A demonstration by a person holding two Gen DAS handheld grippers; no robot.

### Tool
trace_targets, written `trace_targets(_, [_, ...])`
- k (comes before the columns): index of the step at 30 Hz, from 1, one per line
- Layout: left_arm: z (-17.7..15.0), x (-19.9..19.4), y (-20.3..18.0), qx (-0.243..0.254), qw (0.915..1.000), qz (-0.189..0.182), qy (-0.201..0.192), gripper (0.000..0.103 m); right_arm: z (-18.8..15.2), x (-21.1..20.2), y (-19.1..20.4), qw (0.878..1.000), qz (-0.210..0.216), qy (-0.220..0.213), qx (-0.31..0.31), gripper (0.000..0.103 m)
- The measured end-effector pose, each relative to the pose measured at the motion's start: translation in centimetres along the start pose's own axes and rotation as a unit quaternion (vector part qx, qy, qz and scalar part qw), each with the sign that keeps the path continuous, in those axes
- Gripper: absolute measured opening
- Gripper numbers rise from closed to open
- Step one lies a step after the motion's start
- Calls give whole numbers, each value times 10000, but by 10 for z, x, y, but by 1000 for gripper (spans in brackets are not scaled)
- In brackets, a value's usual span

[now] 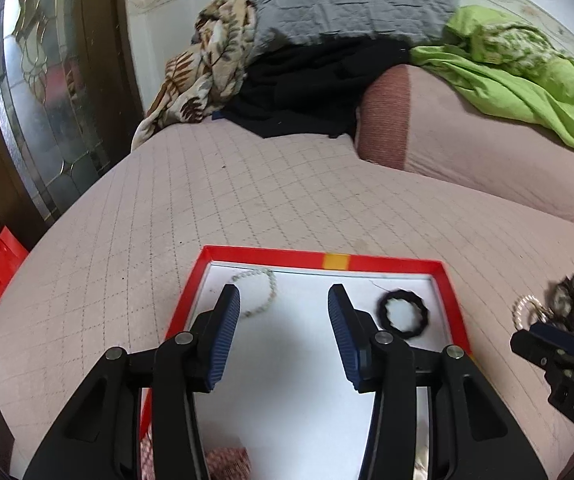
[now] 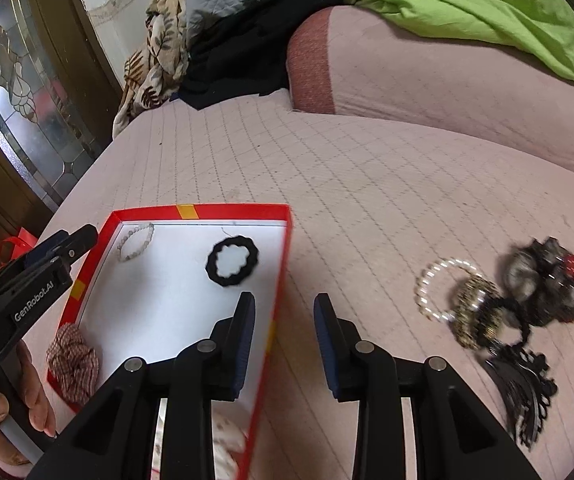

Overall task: Organize jewelry
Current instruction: 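Withdraw both open tools from the tray toward the remaining jewelry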

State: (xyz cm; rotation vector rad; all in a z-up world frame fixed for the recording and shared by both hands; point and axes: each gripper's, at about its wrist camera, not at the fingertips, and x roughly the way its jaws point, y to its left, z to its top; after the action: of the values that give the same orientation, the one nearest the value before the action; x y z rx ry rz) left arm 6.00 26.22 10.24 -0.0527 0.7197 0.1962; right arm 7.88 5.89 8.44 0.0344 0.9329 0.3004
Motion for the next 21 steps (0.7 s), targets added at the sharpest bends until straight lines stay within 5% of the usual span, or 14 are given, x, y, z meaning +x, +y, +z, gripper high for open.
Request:
trace_targets(9, [-23, -52, -33, 294, 9991, -56, -298, 53, -31, -33, -34, 9996, -159, -79, 203, 37])
trace_targets(21, [-61, -103, -75, 351, 9983, -464, 53, 54, -74, -78, -93, 9973, -283, -181, 646, 37])
